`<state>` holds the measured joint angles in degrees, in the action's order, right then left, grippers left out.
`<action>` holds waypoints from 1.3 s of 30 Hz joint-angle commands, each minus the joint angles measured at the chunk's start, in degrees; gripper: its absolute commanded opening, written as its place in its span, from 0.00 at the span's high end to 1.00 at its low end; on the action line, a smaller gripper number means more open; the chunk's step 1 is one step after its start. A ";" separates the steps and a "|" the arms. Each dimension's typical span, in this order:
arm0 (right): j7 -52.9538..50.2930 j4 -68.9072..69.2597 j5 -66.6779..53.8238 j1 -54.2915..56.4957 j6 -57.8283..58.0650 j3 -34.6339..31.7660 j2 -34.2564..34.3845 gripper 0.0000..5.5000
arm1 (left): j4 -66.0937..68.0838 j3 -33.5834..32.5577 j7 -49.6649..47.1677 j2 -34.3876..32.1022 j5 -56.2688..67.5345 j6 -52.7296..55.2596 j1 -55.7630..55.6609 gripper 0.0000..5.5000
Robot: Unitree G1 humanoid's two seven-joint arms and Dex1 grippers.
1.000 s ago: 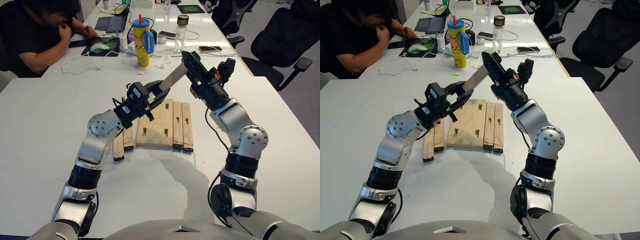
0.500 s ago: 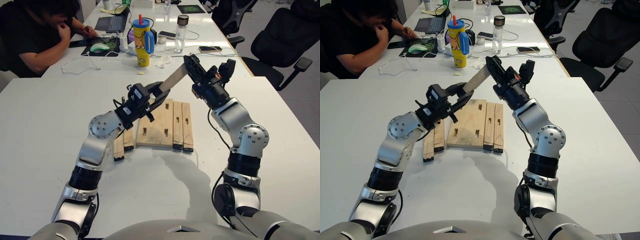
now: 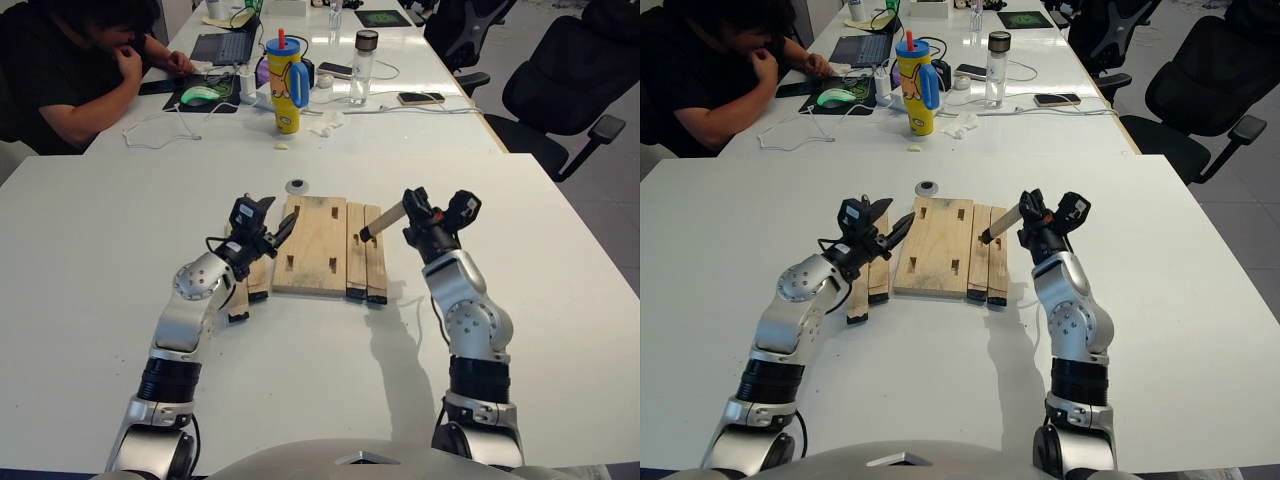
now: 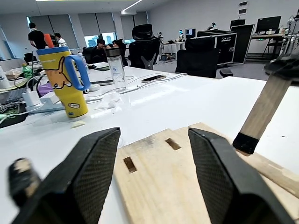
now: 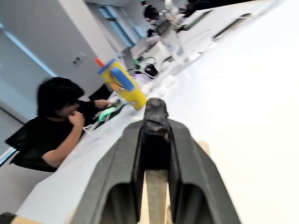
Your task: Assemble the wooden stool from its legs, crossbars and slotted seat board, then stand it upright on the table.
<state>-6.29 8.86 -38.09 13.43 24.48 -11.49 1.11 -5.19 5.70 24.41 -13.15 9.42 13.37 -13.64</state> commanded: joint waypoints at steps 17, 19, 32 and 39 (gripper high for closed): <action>0.02 -5.22 2.60 2.28 -4.73 -4.37 3.51 0.92 | 1.79 0.55 -0.17 1.39 -0.72 -0.26 -2.66 0.51; 0.46 -6.04 2.30 2.84 -4.70 -4.56 3.75 0.92 | 2.10 0.54 -0.15 1.50 -0.82 -0.38 -2.86 0.51; 0.07 -7.27 5.96 2.52 -5.51 -3.81 2.97 0.92 | 2.76 0.36 -0.17 1.51 -1.14 -0.70 -3.69 0.51; -0.07 -8.89 8.59 1.98 -3.56 -2.75 2.53 0.92 | 2.56 0.32 -0.68 1.74 -1.27 -0.71 -3.31 0.51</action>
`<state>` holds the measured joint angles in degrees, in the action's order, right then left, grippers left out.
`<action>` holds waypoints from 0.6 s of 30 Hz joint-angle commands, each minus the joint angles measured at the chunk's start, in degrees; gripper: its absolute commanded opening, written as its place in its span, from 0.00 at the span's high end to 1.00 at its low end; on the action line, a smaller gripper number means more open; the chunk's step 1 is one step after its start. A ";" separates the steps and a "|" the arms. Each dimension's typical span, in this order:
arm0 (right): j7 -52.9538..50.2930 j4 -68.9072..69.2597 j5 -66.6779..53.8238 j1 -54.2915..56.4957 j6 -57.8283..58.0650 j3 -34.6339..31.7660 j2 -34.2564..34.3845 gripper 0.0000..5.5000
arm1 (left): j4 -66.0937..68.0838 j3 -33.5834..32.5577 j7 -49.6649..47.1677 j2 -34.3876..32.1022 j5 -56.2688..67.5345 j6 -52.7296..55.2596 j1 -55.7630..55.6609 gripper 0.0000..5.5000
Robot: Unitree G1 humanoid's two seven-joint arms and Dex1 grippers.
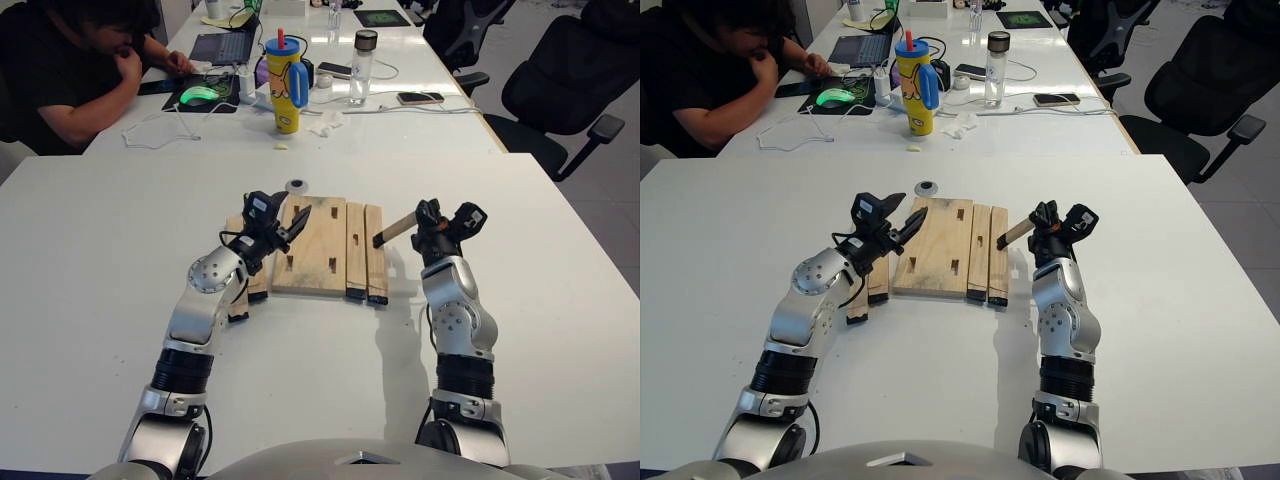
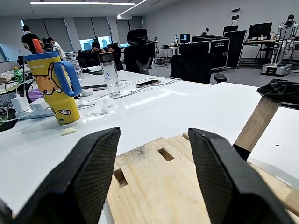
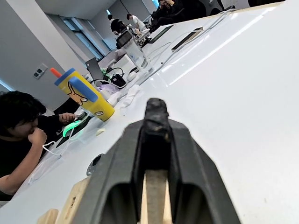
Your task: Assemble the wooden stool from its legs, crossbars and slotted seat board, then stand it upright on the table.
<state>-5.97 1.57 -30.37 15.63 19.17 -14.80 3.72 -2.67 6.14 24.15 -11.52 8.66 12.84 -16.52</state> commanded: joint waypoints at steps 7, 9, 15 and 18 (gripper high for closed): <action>-0.89 -1.78 13.30 -2.07 7.68 10.55 -5.82 0.92 | -0.61 -0.68 -0.96 0.05 -0.50 0.23 -0.50 0.51; -0.43 -1.41 16.18 -2.20 7.99 12.71 -7.33 0.92 | -0.94 -0.74 -1.24 0.24 -0.56 0.33 -0.34 0.51; 2.72 -3.15 22.43 -3.94 6.13 16.65 -11.47 0.92 | -2.15 -0.29 -2.86 1.41 -0.81 0.39 0.72 0.51; 5.08 -7.69 23.05 -7.27 1.93 16.51 -11.86 0.92 | -2.55 0.39 -3.32 2.02 -1.16 0.28 0.97 0.51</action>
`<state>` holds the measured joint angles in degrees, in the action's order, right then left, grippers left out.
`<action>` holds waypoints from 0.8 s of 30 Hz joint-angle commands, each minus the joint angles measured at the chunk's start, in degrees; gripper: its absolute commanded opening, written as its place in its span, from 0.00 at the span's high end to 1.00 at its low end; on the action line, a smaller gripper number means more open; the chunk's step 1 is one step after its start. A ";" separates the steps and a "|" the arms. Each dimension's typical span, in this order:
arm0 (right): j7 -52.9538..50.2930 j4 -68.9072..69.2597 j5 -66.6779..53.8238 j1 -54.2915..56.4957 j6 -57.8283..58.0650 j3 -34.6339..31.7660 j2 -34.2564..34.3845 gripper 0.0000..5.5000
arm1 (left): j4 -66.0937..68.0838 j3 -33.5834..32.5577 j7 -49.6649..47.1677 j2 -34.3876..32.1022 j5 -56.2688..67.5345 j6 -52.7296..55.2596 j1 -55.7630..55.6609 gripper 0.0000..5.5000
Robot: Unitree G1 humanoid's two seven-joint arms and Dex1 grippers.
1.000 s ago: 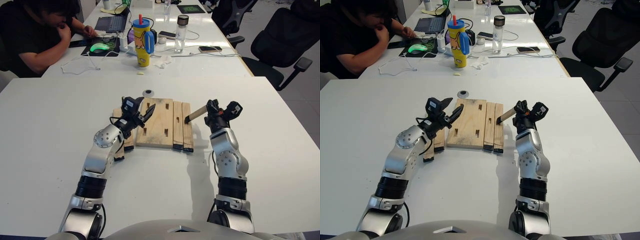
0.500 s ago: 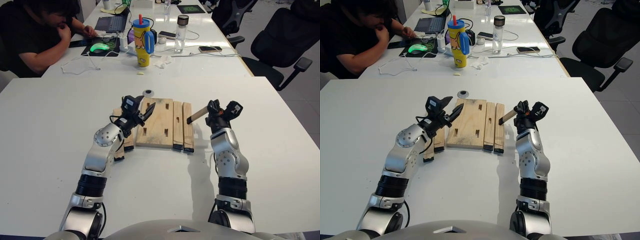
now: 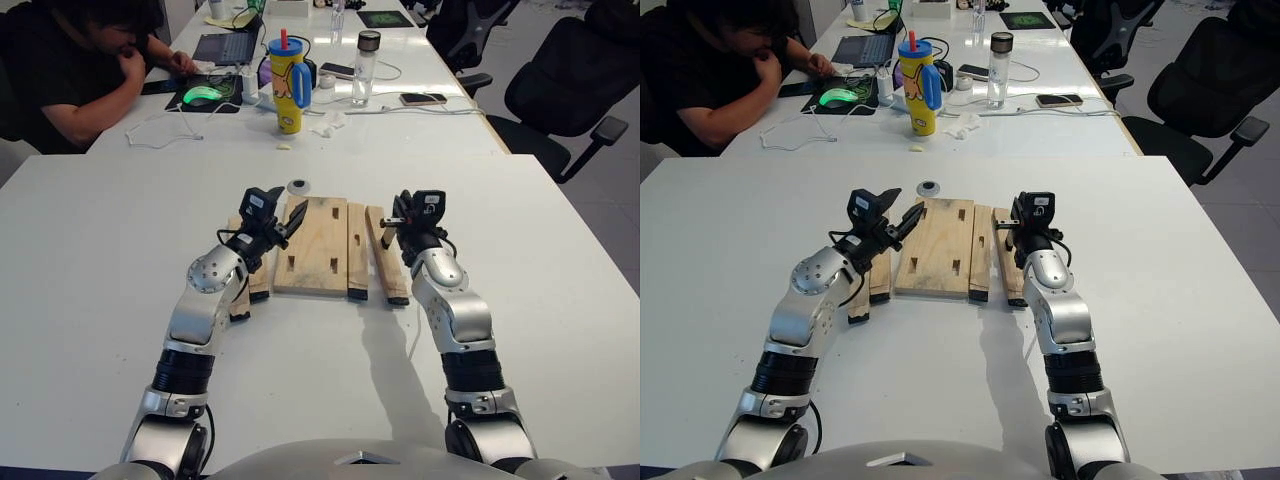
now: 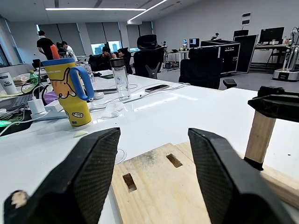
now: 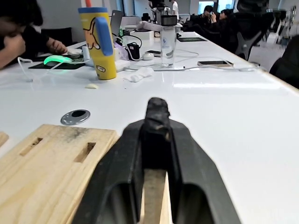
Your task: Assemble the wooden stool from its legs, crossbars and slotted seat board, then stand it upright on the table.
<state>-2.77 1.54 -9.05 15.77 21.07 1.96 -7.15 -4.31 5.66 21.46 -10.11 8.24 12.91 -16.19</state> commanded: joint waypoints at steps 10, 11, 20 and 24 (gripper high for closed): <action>7.27 -10.24 0.18 -7.32 -4.75 -0.58 1.10 0.92 | 0.16 0.74 -0.57 0.49 -1.14 -0.53 -0.20 0.51; 7.42 -10.39 0.44 -7.06 -4.93 -0.55 1.07 0.92 | 0.21 0.74 -0.60 0.49 -1.19 -0.62 -0.22 0.51; 8.69 -5.94 1.68 -5.94 -11.95 -1.37 0.83 0.85 | 1.03 0.02 -0.80 0.15 -1.21 -1.53 -0.45 0.51; 10.23 -0.44 -1.20 -1.87 -10.82 -2.99 0.75 0.74 | 1.09 -0.33 -0.82 0.19 -1.04 -1.79 -0.83 0.51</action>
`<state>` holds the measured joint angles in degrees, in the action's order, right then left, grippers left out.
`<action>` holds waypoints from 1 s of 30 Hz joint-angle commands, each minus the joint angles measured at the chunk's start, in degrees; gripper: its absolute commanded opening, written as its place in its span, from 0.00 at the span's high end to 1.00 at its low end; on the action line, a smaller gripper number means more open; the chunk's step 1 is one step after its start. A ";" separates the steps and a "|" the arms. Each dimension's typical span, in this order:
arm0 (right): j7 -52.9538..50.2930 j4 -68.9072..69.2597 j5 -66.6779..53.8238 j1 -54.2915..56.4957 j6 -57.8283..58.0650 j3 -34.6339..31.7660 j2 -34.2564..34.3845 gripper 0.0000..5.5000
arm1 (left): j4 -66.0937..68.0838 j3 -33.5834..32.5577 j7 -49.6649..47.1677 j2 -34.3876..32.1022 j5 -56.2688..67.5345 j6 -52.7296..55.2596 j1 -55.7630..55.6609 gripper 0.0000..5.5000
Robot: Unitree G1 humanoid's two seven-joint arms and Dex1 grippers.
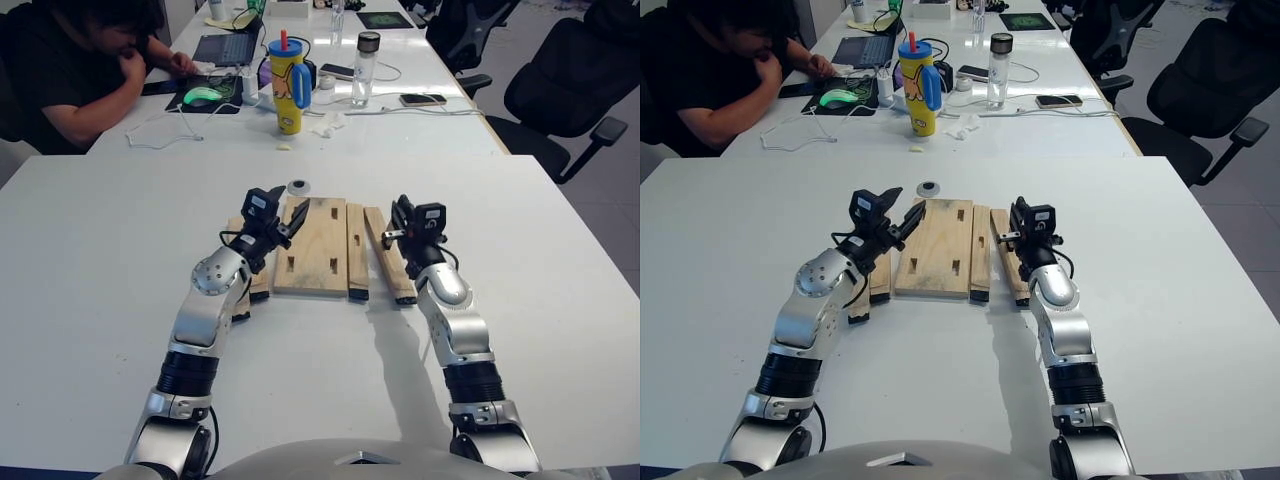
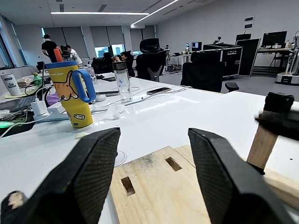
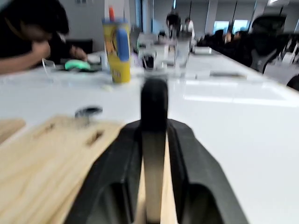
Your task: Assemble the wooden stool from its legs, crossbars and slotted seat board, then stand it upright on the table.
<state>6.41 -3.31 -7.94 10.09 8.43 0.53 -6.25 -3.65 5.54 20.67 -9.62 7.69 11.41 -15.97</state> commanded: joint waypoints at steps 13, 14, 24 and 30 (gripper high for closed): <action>0.50 3.51 -3.32 25.56 9.56 -4.82 -2.06 0.62 | -0.06 -0.06 -1.39 0.74 -0.65 -0.81 0.10 0.51; 0.34 -0.86 -2.41 24.28 9.77 -4.15 -1.70 0.62 | 0.05 0.09 -1.42 0.89 -0.62 -0.83 -0.01 0.51; 0.50 -18.12 -1.15 19.18 10.60 -4.09 -0.45 0.62 | -9.02 2.90 -3.24 2.71 -1.28 0.91 0.71 0.51; 0.44 -6.72 -0.59 20.76 1.93 -4.72 -1.25 0.62 | -19.01 4.03 -7.34 1.11 -7.87 -4.32 9.09 0.51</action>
<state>7.07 -13.96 -9.30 32.43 13.16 -3.99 -7.72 -18.55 9.70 15.32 -7.37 2.73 8.94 -10.82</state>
